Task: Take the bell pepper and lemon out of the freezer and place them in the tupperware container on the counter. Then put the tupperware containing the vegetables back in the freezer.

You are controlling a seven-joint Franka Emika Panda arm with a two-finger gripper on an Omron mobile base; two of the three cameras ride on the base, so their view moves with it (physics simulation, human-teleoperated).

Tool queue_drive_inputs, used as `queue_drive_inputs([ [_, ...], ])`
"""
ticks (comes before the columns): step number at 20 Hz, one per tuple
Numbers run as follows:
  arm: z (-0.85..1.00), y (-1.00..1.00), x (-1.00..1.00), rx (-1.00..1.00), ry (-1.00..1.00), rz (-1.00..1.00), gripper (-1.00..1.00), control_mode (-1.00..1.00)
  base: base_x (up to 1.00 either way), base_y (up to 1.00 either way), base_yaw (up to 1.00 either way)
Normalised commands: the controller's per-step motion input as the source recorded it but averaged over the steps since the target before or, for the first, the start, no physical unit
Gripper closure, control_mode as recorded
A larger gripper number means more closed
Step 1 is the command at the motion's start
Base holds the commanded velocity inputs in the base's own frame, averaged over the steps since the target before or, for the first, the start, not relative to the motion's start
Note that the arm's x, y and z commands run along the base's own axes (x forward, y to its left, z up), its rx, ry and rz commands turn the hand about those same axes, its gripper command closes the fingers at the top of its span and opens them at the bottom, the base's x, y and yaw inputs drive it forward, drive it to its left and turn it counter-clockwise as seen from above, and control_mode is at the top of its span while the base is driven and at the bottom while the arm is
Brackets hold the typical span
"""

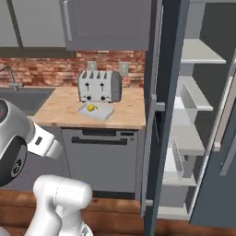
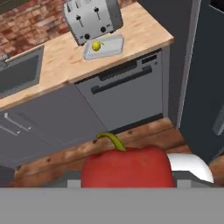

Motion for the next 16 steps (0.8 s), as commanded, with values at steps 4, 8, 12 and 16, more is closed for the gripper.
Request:
queue_drive_inputs([
  [4,0.0,0.0,0.0,0.0,0.0,0.0,1.0,1.0,0.94,0.79,-0.24],
  [8,0.0,0.0,0.0,0.0,0.0,0.0,1.0,1.0,0.85,0.52,-0.27],
  [12,0.0,0.0,0.0,0.0,0.0,0.0,1.0,1.0,0.71,0.06,-0.26],
  [16,-0.06,0.0,0.11,0.0,0.01,-0.04,1.0,-1.0,0.39,-0.02,-0.15],
])
